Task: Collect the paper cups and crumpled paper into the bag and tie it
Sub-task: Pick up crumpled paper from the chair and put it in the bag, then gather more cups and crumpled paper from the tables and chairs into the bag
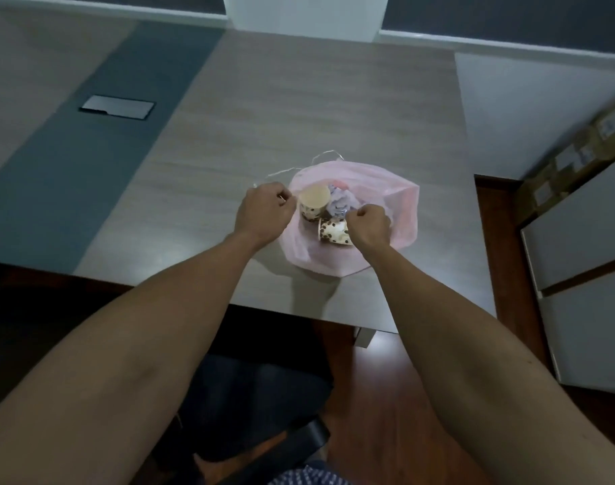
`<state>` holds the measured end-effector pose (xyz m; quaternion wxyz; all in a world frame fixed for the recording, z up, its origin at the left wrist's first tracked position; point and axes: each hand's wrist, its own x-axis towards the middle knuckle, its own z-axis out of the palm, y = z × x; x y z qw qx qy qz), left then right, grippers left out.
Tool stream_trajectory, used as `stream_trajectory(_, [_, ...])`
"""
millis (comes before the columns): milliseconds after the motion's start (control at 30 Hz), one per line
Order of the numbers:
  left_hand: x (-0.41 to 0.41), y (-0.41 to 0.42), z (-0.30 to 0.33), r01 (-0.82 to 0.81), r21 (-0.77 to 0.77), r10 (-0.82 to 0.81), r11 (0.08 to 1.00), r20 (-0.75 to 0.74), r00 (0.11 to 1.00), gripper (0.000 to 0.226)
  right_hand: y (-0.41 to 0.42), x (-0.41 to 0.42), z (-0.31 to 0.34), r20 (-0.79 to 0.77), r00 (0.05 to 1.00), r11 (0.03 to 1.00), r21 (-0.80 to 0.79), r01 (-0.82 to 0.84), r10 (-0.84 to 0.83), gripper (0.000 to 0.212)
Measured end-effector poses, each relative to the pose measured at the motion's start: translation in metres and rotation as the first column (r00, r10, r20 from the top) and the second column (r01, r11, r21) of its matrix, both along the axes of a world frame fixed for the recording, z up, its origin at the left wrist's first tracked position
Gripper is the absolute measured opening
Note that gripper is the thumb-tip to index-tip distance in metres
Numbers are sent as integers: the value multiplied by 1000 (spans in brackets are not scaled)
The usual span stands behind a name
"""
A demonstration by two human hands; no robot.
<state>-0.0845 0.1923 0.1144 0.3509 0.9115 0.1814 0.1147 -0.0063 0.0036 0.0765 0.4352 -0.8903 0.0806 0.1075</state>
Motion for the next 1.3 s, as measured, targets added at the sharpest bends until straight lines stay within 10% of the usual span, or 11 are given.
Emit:
stream_trajectory(700, [-360,201,21,30,167,-10,986,-122,993,29,147,-359,26,112,937,943,-8,-332,331,16])
stream_trajectory(1000, [-442,259,5,-58,396,139,917,-180,974,40,189,-474,40,-220,668,696,81,-713,711,88])
stream_trajectory(1300, [-459,259,-18,-146,107,169,983,-252,953,51,217,-524,31,-358,443,485,32,-874,822,110])
